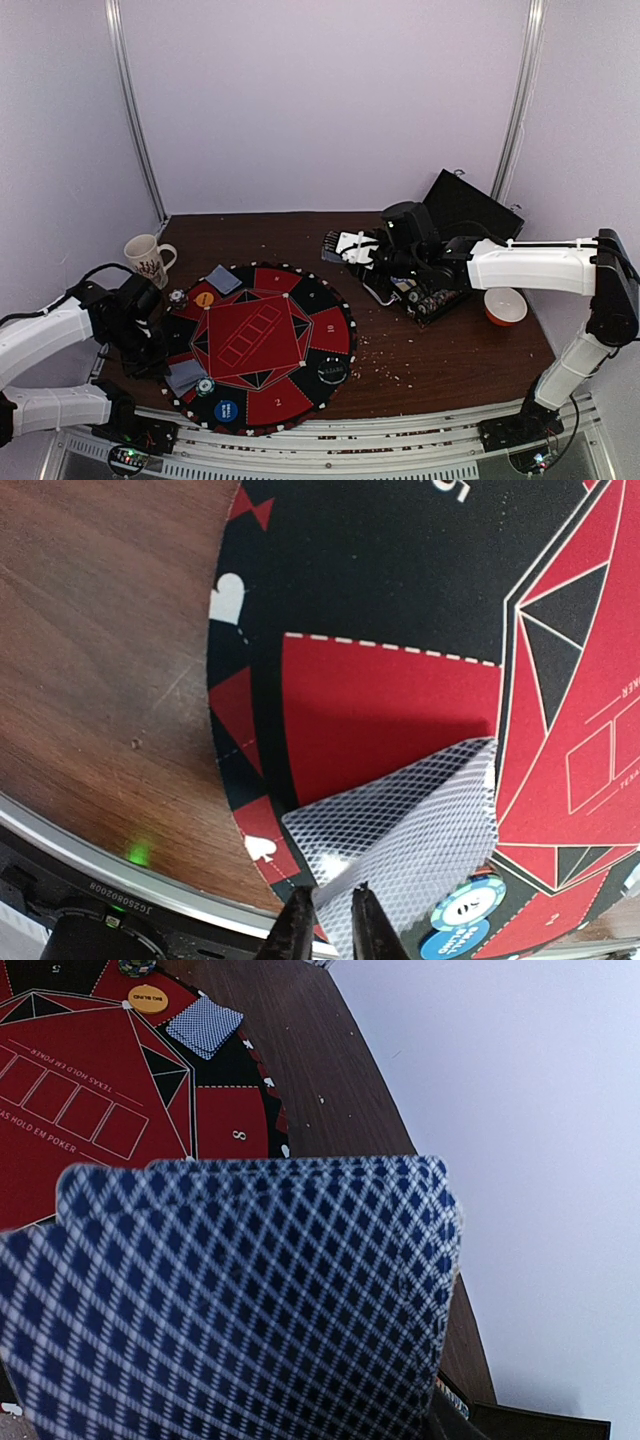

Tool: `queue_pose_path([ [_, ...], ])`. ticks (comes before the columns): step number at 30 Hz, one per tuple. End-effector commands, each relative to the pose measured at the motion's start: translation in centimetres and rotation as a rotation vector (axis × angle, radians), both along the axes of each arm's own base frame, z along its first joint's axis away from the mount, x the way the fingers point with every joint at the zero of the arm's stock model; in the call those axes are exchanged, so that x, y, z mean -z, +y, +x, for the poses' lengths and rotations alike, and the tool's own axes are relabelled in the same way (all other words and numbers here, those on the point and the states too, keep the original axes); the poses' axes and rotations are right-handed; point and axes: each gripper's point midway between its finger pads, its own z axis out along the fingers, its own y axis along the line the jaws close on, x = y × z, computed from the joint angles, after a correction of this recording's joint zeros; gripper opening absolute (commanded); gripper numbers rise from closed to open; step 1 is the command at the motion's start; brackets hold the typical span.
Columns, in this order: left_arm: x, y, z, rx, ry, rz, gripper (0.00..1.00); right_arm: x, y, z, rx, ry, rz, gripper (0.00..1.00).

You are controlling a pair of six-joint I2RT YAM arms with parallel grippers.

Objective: Distribute texas hold em gaming equipment
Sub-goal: Distribute the poker card in the small blind area.

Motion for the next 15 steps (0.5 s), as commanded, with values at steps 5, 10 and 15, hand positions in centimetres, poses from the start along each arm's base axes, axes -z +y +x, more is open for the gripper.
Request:
queue_pose_path([
  [5, 0.30, 0.48, -0.74, -0.043, 0.028, 0.011, 0.22, -0.38, 0.04, 0.02, -0.007, -0.008, 0.012, 0.44],
  [10, 0.18, 0.52, -0.72, -0.051, 0.029, 0.013, 0.35, -0.42, 0.02, 0.05, -0.006, -0.009, 0.011, 0.44],
  [15, -0.04, 0.84, -0.81, -0.087, 0.034, 0.027, 0.51, -0.53, -0.02, 0.03, -0.006, -0.011, 0.008, 0.44],
])
